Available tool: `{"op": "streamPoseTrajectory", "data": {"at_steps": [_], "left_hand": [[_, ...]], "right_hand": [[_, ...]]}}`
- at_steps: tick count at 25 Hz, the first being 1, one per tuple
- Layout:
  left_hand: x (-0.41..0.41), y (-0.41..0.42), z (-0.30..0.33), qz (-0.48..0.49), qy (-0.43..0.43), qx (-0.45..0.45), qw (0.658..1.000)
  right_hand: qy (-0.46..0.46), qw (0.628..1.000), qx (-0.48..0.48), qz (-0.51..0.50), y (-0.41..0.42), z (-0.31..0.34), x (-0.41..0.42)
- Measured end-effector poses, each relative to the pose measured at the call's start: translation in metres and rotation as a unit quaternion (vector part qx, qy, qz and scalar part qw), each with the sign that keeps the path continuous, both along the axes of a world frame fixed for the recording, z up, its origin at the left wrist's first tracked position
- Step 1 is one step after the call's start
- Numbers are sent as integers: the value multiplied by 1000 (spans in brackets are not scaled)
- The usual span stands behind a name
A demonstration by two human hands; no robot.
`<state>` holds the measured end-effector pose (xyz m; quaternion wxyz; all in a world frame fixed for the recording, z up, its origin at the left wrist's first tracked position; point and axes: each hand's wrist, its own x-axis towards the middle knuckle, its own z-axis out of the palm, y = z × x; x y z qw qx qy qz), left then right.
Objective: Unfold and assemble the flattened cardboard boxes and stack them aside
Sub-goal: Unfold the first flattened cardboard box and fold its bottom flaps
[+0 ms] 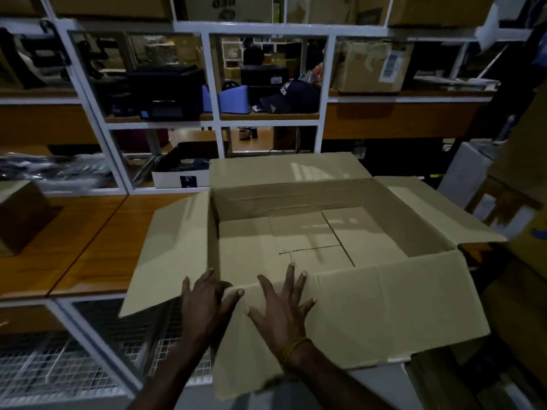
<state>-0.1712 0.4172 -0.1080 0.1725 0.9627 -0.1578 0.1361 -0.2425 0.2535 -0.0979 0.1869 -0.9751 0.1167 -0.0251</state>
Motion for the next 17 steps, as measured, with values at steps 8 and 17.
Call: {"op": "streamPoseTrajectory", "data": {"at_steps": [8,17], "left_hand": [[-71,-30,7,28,-23,12,999],[-109,-22,25,-223,112,24,968]], "right_hand": [[-6,998,64,5,-10,10,-53],[-86,986,133,61,-75,7,-98]]}}
